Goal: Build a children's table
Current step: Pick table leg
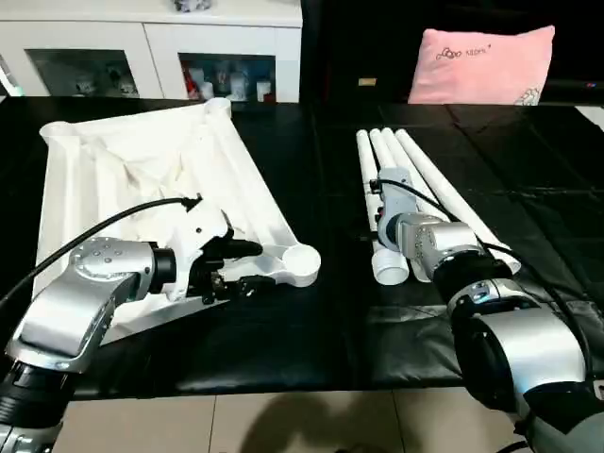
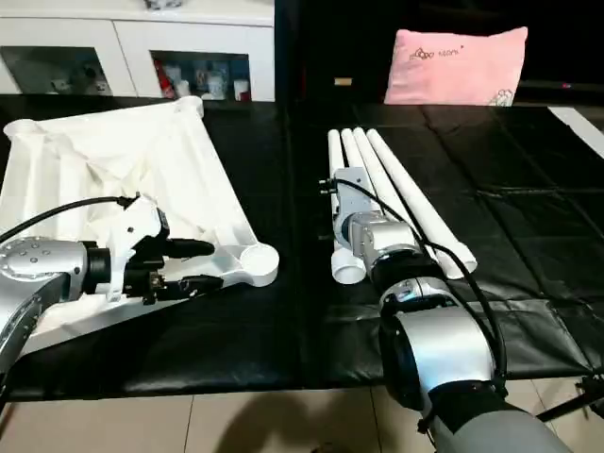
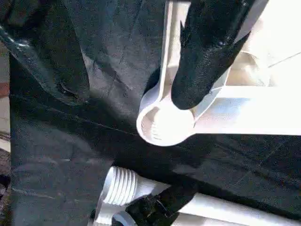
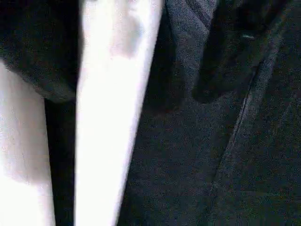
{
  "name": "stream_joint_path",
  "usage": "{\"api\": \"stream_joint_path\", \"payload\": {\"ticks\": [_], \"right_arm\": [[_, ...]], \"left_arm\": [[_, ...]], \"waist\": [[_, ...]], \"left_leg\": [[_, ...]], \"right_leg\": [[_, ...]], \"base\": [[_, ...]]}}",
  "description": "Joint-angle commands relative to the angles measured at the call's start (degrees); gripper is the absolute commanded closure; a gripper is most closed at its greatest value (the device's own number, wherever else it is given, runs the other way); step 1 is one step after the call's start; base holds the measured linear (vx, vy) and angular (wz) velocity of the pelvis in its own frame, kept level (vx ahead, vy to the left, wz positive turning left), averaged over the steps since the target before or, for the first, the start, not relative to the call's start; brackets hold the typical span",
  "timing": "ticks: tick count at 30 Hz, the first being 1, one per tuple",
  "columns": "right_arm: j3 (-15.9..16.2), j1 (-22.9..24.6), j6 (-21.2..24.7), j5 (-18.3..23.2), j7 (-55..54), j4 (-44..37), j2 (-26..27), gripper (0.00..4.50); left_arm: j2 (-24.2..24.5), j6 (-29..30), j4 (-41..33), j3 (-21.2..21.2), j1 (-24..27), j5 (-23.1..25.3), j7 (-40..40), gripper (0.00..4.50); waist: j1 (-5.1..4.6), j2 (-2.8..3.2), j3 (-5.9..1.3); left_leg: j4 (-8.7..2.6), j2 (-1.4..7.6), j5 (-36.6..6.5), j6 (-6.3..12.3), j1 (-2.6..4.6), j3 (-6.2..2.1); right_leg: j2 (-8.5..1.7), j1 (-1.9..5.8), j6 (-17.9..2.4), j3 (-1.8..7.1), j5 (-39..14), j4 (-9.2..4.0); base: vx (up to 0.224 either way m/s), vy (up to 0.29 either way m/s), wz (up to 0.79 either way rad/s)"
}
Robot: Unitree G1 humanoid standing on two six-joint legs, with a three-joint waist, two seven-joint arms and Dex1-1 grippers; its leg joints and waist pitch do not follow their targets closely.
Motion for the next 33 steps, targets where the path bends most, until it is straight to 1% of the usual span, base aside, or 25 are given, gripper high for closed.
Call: {"api": "stream_joint_path", "payload": {"ticks": [1, 3, 6, 7, 8, 9, 10, 11, 13, 14, 15, 16, 18, 19, 20, 22, 23, 25, 26, 27, 28, 30, 31, 32, 33], "right_arm": [[-0.8, -0.2, 1.1, 0.4, 0.4, 1.9, 0.5, 0.70], [-0.9, 0.0, 0.9, 0.4, 0.3, 2.4, 0.6, 0.79], [-1.3, 0.3, 0.8, 0.8, 0.4, 2.7, 0.6, 1.13], [-1.3, 0.3, 0.9, 0.8, 0.4, 2.8, 0.6, 1.20], [-1.7, 0.3, 1.5, 1.0, 0.4, 2.9, 0.5, 1.24], [-1.7, 0.3, 1.5, 1.1, 0.4, 2.9, 0.5, 1.31], [-1.7, 0.3, 1.3, 1.1, 0.8, 2.7, 0.5, 1.44], [-1.8, 0.3, 1.1, 1.0, 1.0, 2.7, 0.5, 1.64], [-2.4, 0.2, 1.0, 1.4, 1.5, 2.7, 0.6, 1.67], [-2.4, 0.3, 0.2, 1.1, 1.4, 2.5, 0.7, 1.84], [-2.0, 0.4, -0.5, 0.5, 1.2, 2.4, 0.7, 1.97], [-2.5, 0.4, -0.7, 0.9, 0.9, 2.5, 0.8, 1.97], [-2.8, 0.4, -0.9, 1.1, 1.2, 2.4, 0.8, 2.10], [-3.4, 0.5, -1.0, 1.7, 2.0, 2.4, 0.8, 2.26], [-3.4, 0.5, -1.0, 1.7, 2.0, 2.4, 0.8, 2.26], [-4.3, 0.9, -3.0, 2.3, 0.9, 1.9, 1.1, 2.48], [-4.6, 1.2, -4.7, 2.2, 0.7, 1.6, 1.3, 2.55], [-4.6, 1.2, -4.7, 2.2, 0.7, 1.6, 1.3, 2.61], [-5.9, 0.9, -3.7, 3.2, 1.1, 1.7, 1.5, 2.69], [-6.4, 0.8, -4.4, 3.5, 0.7, 1.5, 1.7, 2.69], [-6.4, 0.8, -4.4, 3.5, 0.7, 1.5, 1.7, 2.71], [-6.6, 1.0, -6.4, 3.5, 0.3, 1.0, 2.0, 2.73], [-6.6, 1.0, -6.7, 3.6, 0.3, 0.9, 2.1, 2.74], [-6.6, 1.1, -8.3, 3.5, 0.1, 0.3, 2.6, 2.74], [-6.6, 1.1, -8.4, 3.6, 0.4, 0.1, 2.7, 2.74]], "left_arm": [[0.4, 0.4, -1.5, -0.9, 0.4, -0.1, 0.4, 1.30], [0.4, 0.3, -1.6, -1.0, 0.6, -0.1, 0.5, 1.30], [0.4, 0.3, -1.9, -1.1, 1.0, -0.1, 0.7, 1.30], [0.3, 0.3, -1.9, -1.1, 1.0, -0.1, 0.7, 1.30], [0.3, 0.2, -1.7, -1.2, 0.9, 0.0, 0.7, 1.30], [0.3, 0.2, -1.7, -1.2, 0.9, 0.0, 0.7, 1.30], [0.2, 0.1, -1.5, -1.3, 0.6, 0.0, 0.8, 1.30], [0.1, 0.2, -1.5, -1.3, 0.5, 0.1, 0.8, 1.30], [0.0, 0.2, -1.4, -1.4, 0.3, 0.1, 0.9, 1.30], [-0.3, 0.1, -1.2, -1.6, 0.1, 0.2, 0.9, 1.30], [-0.3, 0.1, -1.2, -1.7, 0.0, 0.2, 1.0, 1.30], [-0.5, 0.0, -1.1, -1.7, -0.1, 0.2, 1.0, 1.30], [-0.5, 0.0, -1.0, -1.9, -0.3, 0.2, 1.1, 1.30], [-0.7, -0.1, -0.9, -2.0, -0.5, 0.2, 1.3, 1.30], [-0.7, -0.1, -0.9, -2.0, -0.5, 0.2, 1.3, 1.30], [-0.8, -0.1, -0.9, -2.1, -0.5, 0.1, 1.4, 1.30], [-0.9, 0.0, -0.9, -2.1, -0.5, 0.0, 1.6, 1.30], [-0.9, 0.0, -0.9, -2.1, -0.5, 0.0, 1.6, 1.30], [-1.0, 0.1, -1.0, -2.1, -0.5, -0.1, 1.7, 1.30], [-1.1, 0.2, -1.0, -2.1, -0.4, 0.0, 1.8, 1.30], [-1.1, 0.2, -1.0, -2.1, -0.4, 0.0, 1.8, 1.30], [-1.1, 0.2, -1.1, -2.2, -0.3, 0.0, 2.0, 1.30], [-1.1, 0.2, -1.1, -2.2, -0.3, 0.0, 2.0, 1.30], [-1.2, 0.2, -1.0, -2.2, -0.5, 0.0, 2.1, 1.30], [-1.3, 0.2, -1.0, -2.2, -0.5, 0.0, 2.2, 1.30]], "waist": [[-0.12, 0.37, -3.58], [-0.15, 0.45, -3.55], [-0.15, 0.47, -3.55], [-0.14, 0.50, -3.56], [-0.14, 0.66, -3.54], [-0.16, 0.63, -3.56], [-0.17, 0.76, -3.54], [-0.18, 0.69, -3.57], [-0.17, 0.70, -3.58], [-0.17, 0.79, -3.59], [-0.19, 0.74, -3.62], [-0.17, 0.79, -3.62], [-0.14, 0.75, -3.61], [-0.18, 0.69, -3.61], [-0.21, 0.69, -3.63], [-0.19, 0.62, -3.64], [-0.19, 0.66, -3.63], [-0.22, 0.66, -3.60], [-0.23, 0.49, -3.62], [-0.20, 0.67, -3.65], [-0.21, 0.67, -3.62], [-0.23, 0.65, -3.64], [-0.21, 0.57, -3.67], [-0.16, 0.52, -3.67], [-0.15, 0.41, -3.68]], "left_leg": [[-3.56, 0.28, 2.0, 1.60, -0.79, 1.46], [-3.59, 0.31, 1.8, 1.44, -0.76, 1.44], [-3.59, 0.30, 1.6, 1.34, -0.76, 1.44], [-3.60, 0.30, 1.6, 1.34, -0.74, 1.43], [-3.60, 0.27, 1.5, 1.23, -0.71, 1.43], [-3.61, 0.29, 1.4, 1.20, -0.67, 1.44], [-3.62, 0.29, 1.2, 1.12, -0.68, 1.41], [-3.61, 0.30, 1.1, 1.07, -0.65, 1.44], [-3.60, 0.27, 1.1, 1.05, -0.67, 1.44], [-3.58, 0.26, 1.0, 1.08, -0.70, 1.43], [-3.57, 0.28, 1.2, 1.11, -0.68, 1.44], [-3.58, 0.29, 1.3, 1.06, -0.68, 1.41], [-3.59, 0.30, 1.1, 1.04, -0.67, 1.42], [-3.59, 0.30, 1.1, 1.08, -0.69, 1.41], [-3.57, 0.28, 1.2, 1.14, -0.72, 1.41], [-3.58, 0.31, 1.3, 1.32, -0.72, 1.43], [-3.57, 0.32, 1.4, 1.37, -0.72, 1.43], [-3.57, 0.32, 1.2, 1.42, -0.70, 1.45], [-3.59, 0.29, 1.0, 1.52, -0.72, 1.46], [-3.58, 0.31, 1.0, 1.54, -0.69, 1.42], [-3.60, 0.31, 1.1, 1.55, -0.70, 1.42], [-3.58, 0.31, 1.6, 1.58, -0.69, 1.42], [-3.56, 0.30, 1.6, 1.65, -0.71, 1.43], [-3.54, 0.30, 1.7, 1.80, -0.73, 1.45], [-3.55, 0.29, 1.8, 1.96, -0.80, 1.45]], "right_leg": [[-2.67, 4.26, -16.5, 1.64, 6.2, -2.35], [-2.70, 4.21, -16.4, 1.61, 5.6, -2.38], [-2.69, 4.23, -16.3, 1.63, 5.5, -2.39], [-2.66, 4.21, -16.2, 1.61, 5.5, -2.40], [-2.65, 4.17, -16.2, 1.59, 5.4, -2.41], [-2.64, 4.16, -16.2, 1.58, 5.3, -2.42], [-2.64, 4.15, -16.2, 1.59, 5.2, -2.40], [-2.63, 4.13, -16.3, 1.57, 5.3, -2.43], [-2.62, 4.17, -16.3, 1.59, 5.4, -2.43], [-2.63, 4.18, -16.4, 1.62, 5.5, -2.40], [-2.65, 4.17, -16.5, 1.59, 5.6, -2.42], [-2.66, 4.18, -16.6, 1.57, 5.7, -2.40], [-2.68, 4.19, -16.6, 1.57, 5.6, -2.42], [-2.64, 4.22, -16.6, 1.56, 5.6, -2.41], [-2.64, 4.27, -16.6, 1.59, 5.8, -2.39], [-2.70, 4.25, -16.7, 1.59, 5.9, -2.39], [-2.70, 4.22, -16.7, 1.57, 6.0, -2.38], [-2.67, 4.18, -16.7, 1.57, 5.7, -2.42], [-2.65, 4.26, -16.6, 1.61, 5.3, -2.43], [-2.67, 4.22, -16.6, 1.61, 5.2, -2.40], [-2.67, 4.21, -16.6, 1.59, 5.4, -2.42], [-2.65, 4.17, -16.7, 1.54, 5.9, -2.37], [-2.66, 4.20, -16.7, 1.54, 6.0, -2.36], [-2.72, 4.20, -16.7, 1.59, 6.1, -2.35], [-2.73, 4.27, -16.7, 1.61, 6.1, -2.33]], "base": [[0.000, 0.000, 0.00], [0.000, 0.000, 0.00], [0.000, 0.000, 0.00], [0.000, 0.000, 0.00], [0.000, 0.000, 0.00], [0.000, 0.000, 0.00], [0.000, 0.000, 0.00], [0.000, 0.000, 0.00], [0.000, 0.000, 0.00], [0.000, 0.000, 0.00], [0.000, 0.000, 0.00], [0.000, 0.000, 0.00], [0.000, 0.000, 0.00], [0.000, 0.000, 0.00], [0.000, 0.000, 0.00], [0.000, 0.000, 0.00], [0.000, 0.000, 0.00], [0.000, 0.000, 0.00], [0.000, 0.000, 0.00], [0.000, 0.000, 0.00], [0.000, 0.000, 0.00], [0.000, 0.000, 0.00], [0.000, 0.000, 0.00], [0.000, 0.000, 0.00], [0.000, 0.000, 0.00]]}}
